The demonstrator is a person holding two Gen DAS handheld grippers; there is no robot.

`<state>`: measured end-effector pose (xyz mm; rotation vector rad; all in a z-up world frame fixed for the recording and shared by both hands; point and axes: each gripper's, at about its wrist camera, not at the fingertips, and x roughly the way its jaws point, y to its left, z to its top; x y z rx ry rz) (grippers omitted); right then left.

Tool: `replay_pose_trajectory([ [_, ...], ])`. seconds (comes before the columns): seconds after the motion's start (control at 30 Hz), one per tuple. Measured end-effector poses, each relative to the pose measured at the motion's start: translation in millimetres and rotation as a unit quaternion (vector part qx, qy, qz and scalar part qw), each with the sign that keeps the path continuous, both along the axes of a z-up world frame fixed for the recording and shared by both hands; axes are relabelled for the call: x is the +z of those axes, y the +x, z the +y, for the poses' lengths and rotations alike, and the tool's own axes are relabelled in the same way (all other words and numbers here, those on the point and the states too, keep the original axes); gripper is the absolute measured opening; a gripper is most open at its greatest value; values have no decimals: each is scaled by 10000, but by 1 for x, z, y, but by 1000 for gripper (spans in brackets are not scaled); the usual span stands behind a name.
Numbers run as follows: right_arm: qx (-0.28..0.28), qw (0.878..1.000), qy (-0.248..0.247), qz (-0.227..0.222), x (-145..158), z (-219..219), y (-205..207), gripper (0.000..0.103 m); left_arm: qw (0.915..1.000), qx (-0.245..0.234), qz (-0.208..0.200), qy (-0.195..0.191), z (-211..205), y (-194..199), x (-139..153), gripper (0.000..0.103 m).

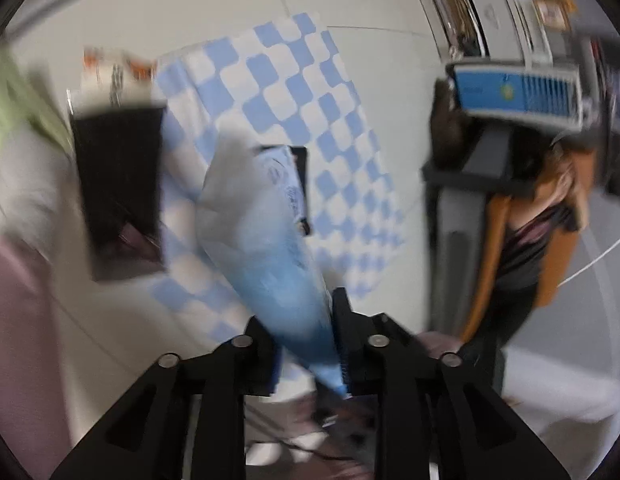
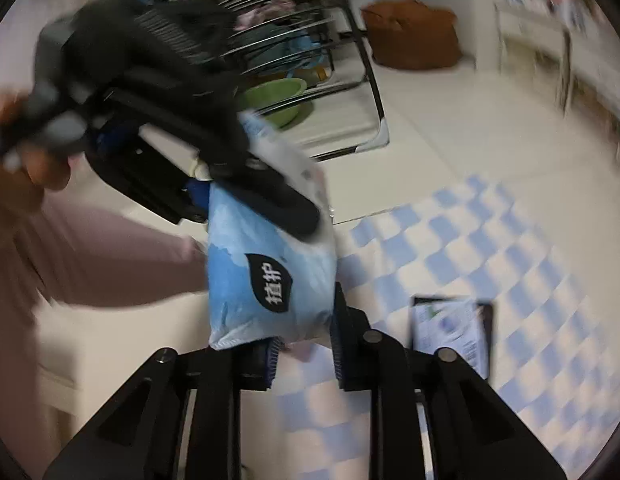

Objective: Organize objects
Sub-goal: 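Carry the cotton pad bag with the right gripper toward the pink box, then lower the cotton pad bag into the pink box and open the right gripper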

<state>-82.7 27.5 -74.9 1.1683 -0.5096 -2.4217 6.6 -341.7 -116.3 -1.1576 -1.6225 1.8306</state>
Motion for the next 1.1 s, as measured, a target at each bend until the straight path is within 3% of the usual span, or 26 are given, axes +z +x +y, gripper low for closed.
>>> replay_pose_trajectory([
  [0.13,-43,9981,-421,-456,-12,11,-1,16,9942,224,22,-1055,-31,11,21,56],
  [0.23,66,9948,-703,-738,-18,12,-4,16,9872,695,-82,-1433,-62,28,18,64],
  [0.33,308,9928,-804,-838,-18,4,-11,16,9840,1234,-327,-1246,-73,41,11,64],
  [0.43,730,9916,-523,-934,-16,-12,-25,16,9865,1468,-443,-577,-79,48,-3,64],
  [0.5,1031,9887,-293,-1048,-19,-30,-26,16,9858,1536,-541,-408,-63,44,-4,64],
  [0.7,1993,9531,150,-2272,-63,-72,-87,20,9799,1834,-628,-472,-59,48,1,64],
  [0.73,2011,9499,207,-2382,-71,-75,-99,28,9776,1940,-613,-535,-59,48,4,64],
  [0.8,1738,9615,333,-2103,-75,-79,-123,52,9718,2151,-602,-756,-59,45,11,64],
  [0.83,1523,9688,286,-1935,-72,-76,-131,72,9688,2249,-553,-882,-51,33,11,64],
  [0.87,1265,9745,280,-1833,-69,-72,-135,86,9660,2334,-498,-997,-51,34,15,64],
  [1.0,552,9876,-20,-1471,-58,-47,-128,95,9601,2352,-509,-1423,-45,30,23,65],
  [1.1,396,9857,-14,-1636,-68,-28,-112,96,9607,2183,-627,-1598,-38,23,25,65],
])
